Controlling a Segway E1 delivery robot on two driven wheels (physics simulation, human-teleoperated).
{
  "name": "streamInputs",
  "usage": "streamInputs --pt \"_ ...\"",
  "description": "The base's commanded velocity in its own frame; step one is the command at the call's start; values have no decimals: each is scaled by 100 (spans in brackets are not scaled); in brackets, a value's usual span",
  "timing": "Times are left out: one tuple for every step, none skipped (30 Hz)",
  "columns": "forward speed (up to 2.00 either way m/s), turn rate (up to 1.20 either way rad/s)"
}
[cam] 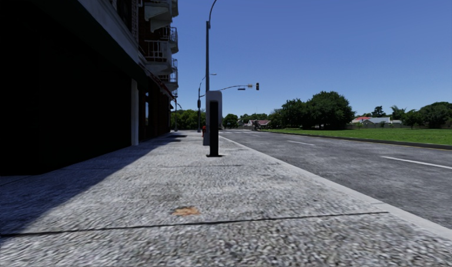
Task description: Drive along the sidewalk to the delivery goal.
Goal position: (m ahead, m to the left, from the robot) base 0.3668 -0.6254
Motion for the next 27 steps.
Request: streamInputs --pt "164 0" --pt "164 0" --pt "164 0" --pt "164 0" --pt "164 0" --pt "164 0" --pt "164 0" --pt "164 0" --pt "164 0" --pt "164 0" --pt "164 0" --pt "164 0" --pt "164 0" --pt "164 0" --pt "164 0" --pt "164 0" --pt "164 0" --pt "164 0" --pt "161 0" --pt "125 0" --pt "125 0" --pt "77 0" --pt "35 0" --pt "1 0" --pt "0 0" --pt "0 0" --pt "0 0"
